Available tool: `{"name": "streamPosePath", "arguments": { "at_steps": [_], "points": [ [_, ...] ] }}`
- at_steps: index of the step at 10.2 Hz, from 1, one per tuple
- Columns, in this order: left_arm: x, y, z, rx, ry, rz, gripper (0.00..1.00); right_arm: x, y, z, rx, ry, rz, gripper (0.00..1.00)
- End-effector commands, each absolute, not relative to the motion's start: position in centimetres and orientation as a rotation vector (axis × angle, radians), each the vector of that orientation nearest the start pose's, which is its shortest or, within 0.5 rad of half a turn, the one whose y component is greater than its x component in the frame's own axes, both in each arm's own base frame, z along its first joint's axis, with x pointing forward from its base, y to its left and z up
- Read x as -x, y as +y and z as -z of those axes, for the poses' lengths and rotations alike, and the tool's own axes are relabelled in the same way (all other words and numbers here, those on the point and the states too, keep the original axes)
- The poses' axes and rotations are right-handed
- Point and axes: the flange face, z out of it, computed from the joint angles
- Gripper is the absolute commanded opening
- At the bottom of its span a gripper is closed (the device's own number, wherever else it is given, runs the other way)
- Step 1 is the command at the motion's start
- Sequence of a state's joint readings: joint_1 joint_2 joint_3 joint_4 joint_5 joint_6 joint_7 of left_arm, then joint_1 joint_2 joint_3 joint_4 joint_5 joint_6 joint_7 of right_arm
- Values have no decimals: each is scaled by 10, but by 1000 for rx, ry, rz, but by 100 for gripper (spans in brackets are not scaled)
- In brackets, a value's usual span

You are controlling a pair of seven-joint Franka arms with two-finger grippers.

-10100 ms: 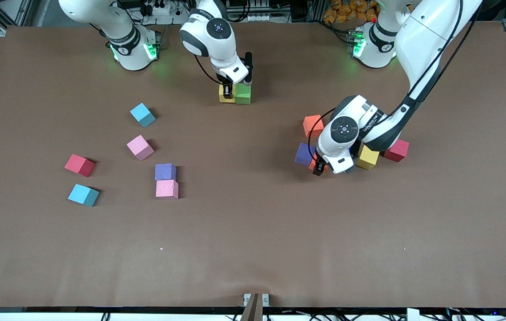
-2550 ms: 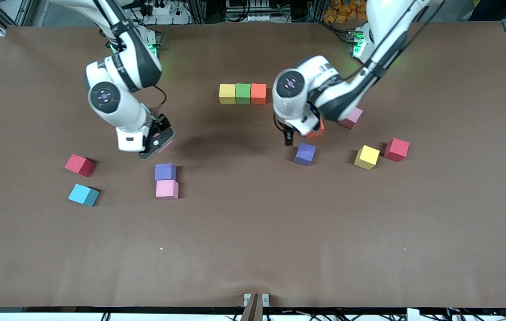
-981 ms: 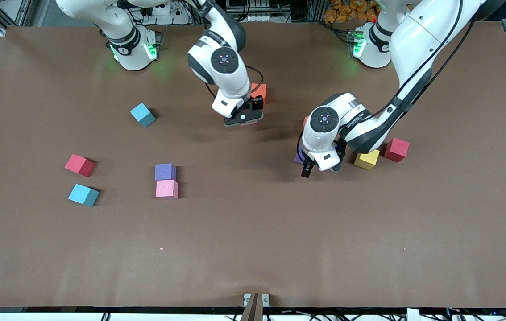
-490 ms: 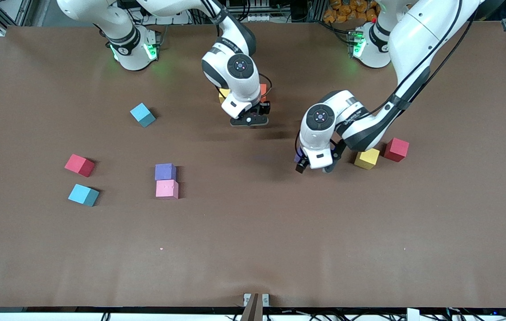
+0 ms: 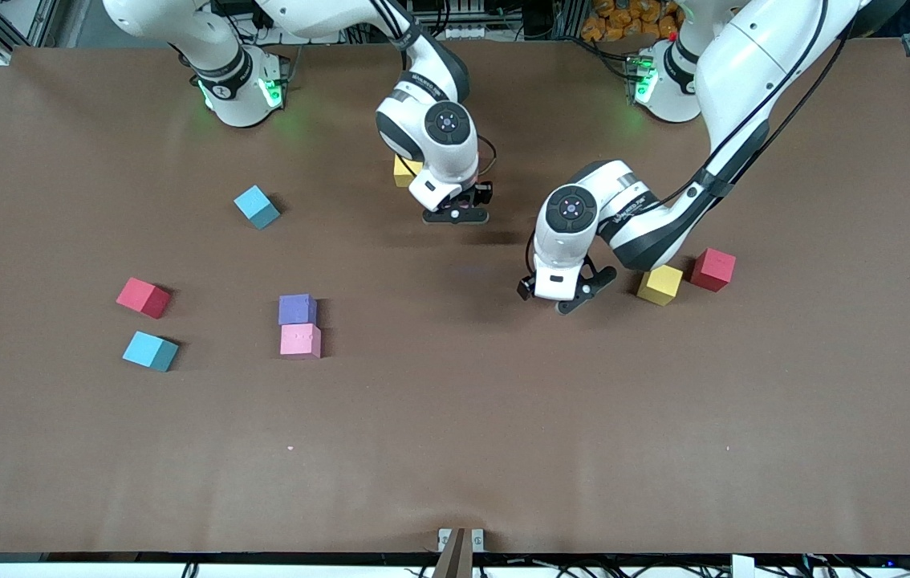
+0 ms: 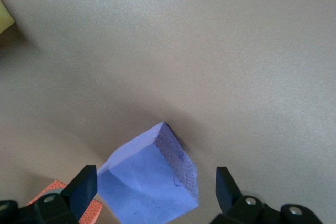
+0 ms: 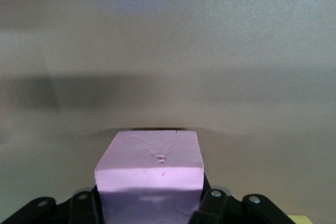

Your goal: Form number 2 with 11 blocks

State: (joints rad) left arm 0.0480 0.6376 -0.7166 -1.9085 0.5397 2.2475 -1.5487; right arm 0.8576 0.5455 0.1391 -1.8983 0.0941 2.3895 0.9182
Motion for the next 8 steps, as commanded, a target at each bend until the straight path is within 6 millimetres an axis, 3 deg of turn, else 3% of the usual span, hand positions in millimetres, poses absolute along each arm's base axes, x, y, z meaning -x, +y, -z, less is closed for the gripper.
{"name": "streamPosePath", "arguments": {
  "at_steps": [1, 3, 4, 7, 8],
  "points": [
    [-510, -348, -227, 2961, -844, -117, 100, -342, 535, -212, 3091, 41, -214, 45],
    [-509, -357, -231, 2806, -1303, -228, 100, -335, 539, -211, 3092, 21, -217, 45],
    [-512, -348, -229, 2678, -1516, -219, 100, -336, 537, -206, 3101, 15, -214, 46],
    [-514, -340, -225, 2483, -1780, -207, 100, -325, 543, -203, 3107, -10, -223, 46],
    [-513, -338, -221, 2465, -1789, -209, 100, -325, 543, -203, 3107, -9, -224, 46]
  ]
}}
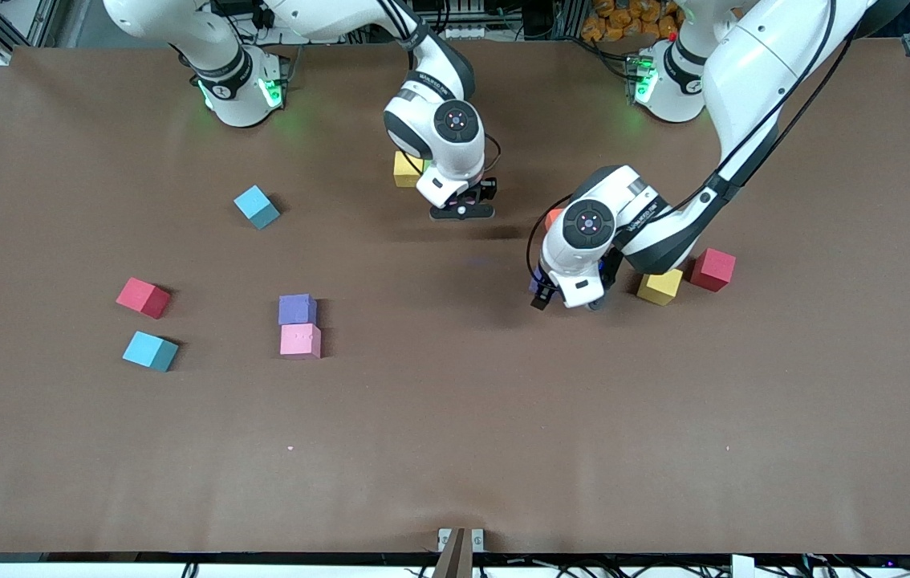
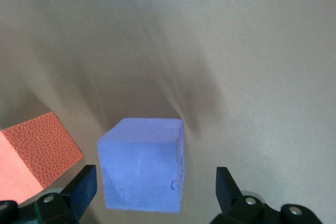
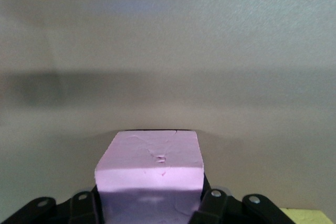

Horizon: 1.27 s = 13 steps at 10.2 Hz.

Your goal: Form number 2 with 11 blocks

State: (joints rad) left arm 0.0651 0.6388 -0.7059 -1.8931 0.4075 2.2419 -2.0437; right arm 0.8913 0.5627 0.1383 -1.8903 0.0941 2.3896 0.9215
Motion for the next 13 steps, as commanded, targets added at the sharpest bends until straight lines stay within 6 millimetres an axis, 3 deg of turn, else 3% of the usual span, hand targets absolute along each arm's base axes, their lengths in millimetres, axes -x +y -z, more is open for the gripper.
{"name": "streamPosePath", "arguments": {
  "at_steps": [1, 4, 12, 13],
  "points": [
    [-503, -338, -212, 2459, -1761, -214, 100, -323, 542, -202, 3110, -11, -229, 46],
    [-486, -337, -196, 2461, -1704, -204, 100, -320, 541, -204, 3117, -21, -235, 46],
    [-485, -339, -188, 2488, -1686, -197, 100, -315, 541, -207, 3128, -33, -248, 46],
    [-485, -339, -188, 2489, -1684, -197, 95, -313, 541, -206, 3129, -37, -249, 46]
  ]
}}
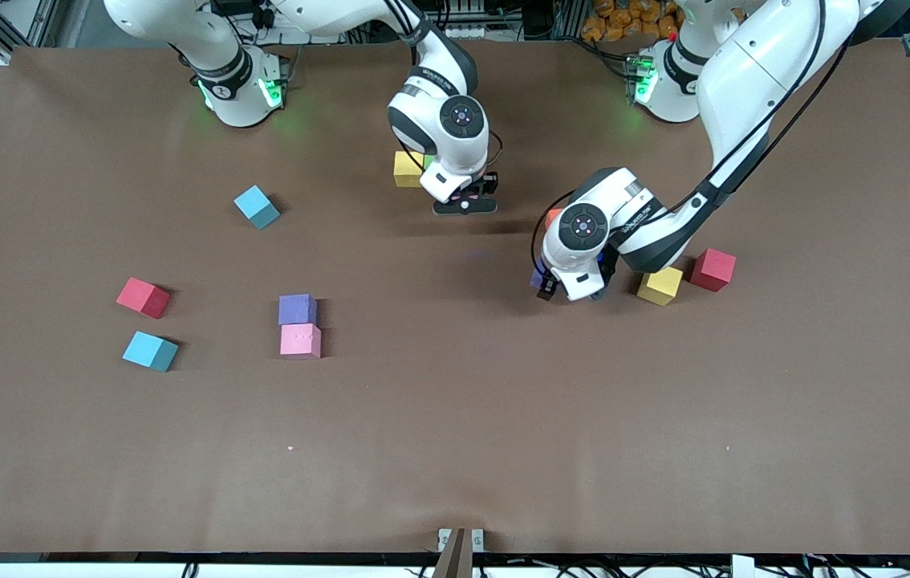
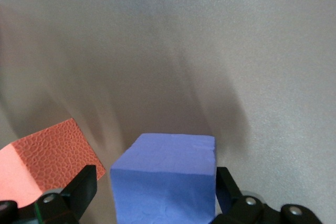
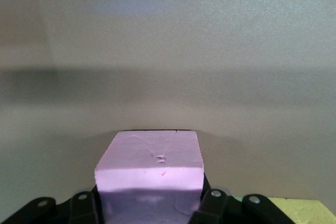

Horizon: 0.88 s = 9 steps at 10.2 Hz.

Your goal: Form number 2 with 11 blocks

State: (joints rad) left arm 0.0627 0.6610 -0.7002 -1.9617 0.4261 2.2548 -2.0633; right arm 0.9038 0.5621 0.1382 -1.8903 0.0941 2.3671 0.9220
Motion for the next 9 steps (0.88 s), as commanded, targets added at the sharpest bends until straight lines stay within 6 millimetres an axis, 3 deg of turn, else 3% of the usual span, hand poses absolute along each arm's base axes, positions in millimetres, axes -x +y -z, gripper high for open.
{"name": "streamPosePath", "arguments": {
  "at_steps": [1, 2, 3, 6, 9],
  "points": [
    [-487, -338, -188, 2492, -1683, -196, 66, -312, 539, -203, 3134, -39, -254, 46],
    [-489, -337, -190, 2494, -1688, -194, 40, -313, 539, -202, 3134, -34, -252, 46],
    [-492, -335, -193, 2494, -1695, -187, 27, -313, 539, -202, 3134, -38, -251, 49],
    [-510, -322, -214, 2547, -1674, -139, 27, -312, 539, -202, 3134, -38, -251, 76],
    [-522, -329, -231, 2695, -1512, -114, 28, -312, 540, -201, 3132, -36, -252, 86]
  ]
}}
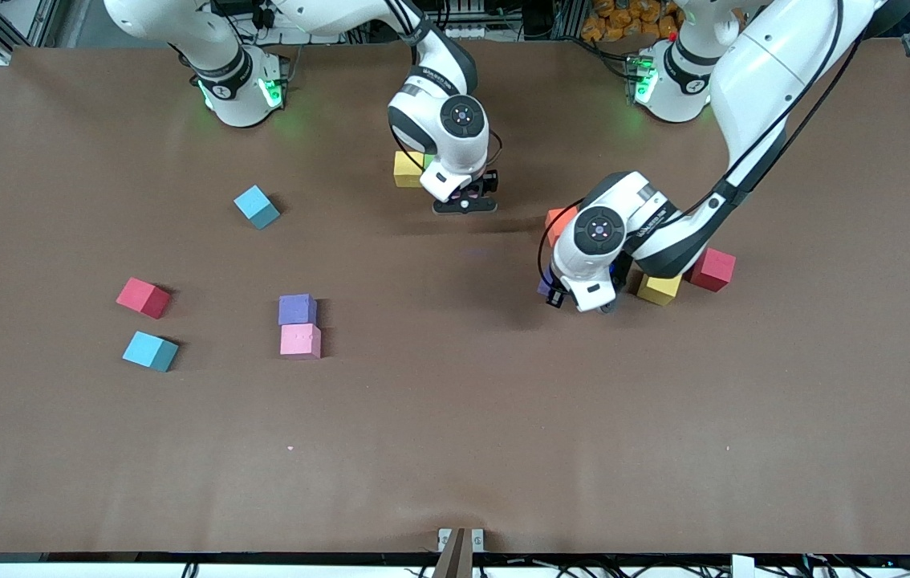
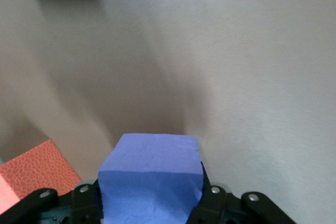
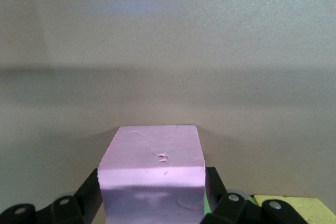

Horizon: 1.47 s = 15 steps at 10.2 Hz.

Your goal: Form number 2 with 11 blocks

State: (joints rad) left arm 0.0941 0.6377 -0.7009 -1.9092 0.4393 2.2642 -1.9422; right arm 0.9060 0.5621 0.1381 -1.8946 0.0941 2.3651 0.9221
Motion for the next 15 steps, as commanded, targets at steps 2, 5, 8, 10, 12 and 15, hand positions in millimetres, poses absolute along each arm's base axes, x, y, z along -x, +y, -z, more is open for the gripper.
{"name": "streamPosePath", "arguments": {
  "at_steps": [2, 5, 8, 10, 12, 15],
  "points": [
    [-520, -332, -232, 2770, -1380, -116, 29, -313, 541, -206, 3126, -33, -249, 87],
    [-524, -337, -238, 2864, -1220, -108, 30, -319, 544, -239, 3093, -36, -208, 92],
    [-530, -337, -238, 2954, -1027, -114, 30, -347, 525, -279, 3114, -110, -91, 100],
    [-525, -343, -234, 3009, -856, -129, 30, -376, 497, -313, 3133, -199, -51, 100],
    [-516, -368, -241, 3059, -730, -107, 30, -420, 434, -360, 3160, -222, -58, 100],
    [-475, -430, -246, 3125, -385, -61, 30, -485, 328, -358, 3185, -374, -56, 100]
  ]
}}
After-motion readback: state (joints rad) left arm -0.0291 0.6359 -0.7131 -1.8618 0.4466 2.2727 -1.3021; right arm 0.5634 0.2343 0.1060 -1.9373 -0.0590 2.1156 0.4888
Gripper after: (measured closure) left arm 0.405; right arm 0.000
